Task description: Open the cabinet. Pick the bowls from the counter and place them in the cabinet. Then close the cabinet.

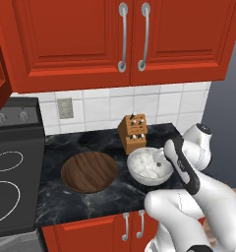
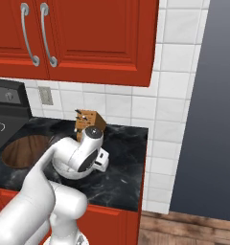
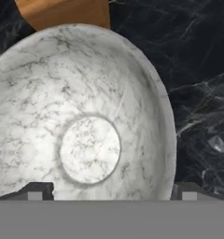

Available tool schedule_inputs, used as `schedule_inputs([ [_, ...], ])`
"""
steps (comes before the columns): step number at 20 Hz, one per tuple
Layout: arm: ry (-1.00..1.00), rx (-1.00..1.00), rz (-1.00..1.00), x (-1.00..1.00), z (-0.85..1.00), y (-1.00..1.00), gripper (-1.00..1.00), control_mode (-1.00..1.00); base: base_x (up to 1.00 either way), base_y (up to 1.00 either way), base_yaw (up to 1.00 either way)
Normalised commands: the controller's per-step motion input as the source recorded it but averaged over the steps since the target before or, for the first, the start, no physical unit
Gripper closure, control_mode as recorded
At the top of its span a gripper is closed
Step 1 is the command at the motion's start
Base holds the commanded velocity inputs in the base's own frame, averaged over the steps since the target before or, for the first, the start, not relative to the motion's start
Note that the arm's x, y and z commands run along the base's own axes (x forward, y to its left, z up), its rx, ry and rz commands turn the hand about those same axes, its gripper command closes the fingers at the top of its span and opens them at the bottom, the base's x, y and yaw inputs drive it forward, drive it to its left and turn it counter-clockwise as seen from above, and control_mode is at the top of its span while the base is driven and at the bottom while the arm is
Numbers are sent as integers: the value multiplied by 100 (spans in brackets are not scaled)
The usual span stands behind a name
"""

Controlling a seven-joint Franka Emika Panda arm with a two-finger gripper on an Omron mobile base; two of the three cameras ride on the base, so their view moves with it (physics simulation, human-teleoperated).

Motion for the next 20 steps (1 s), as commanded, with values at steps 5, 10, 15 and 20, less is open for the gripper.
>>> schedule_inputs([
  [5, 0, 0, 0, 5, -27, 31, 100, -100, 0, 0, 0],
  [10, 0, 0, 0, 0, -36, 30, 100, -100, 0, 0, 0],
  [15, 1, -3, 0, 0, -42, 39, 100, -100, 0, 0, 0],
  [20, 0, -2, 0, -9, -17, 10, 100, -100, 0, 0, 0],
])
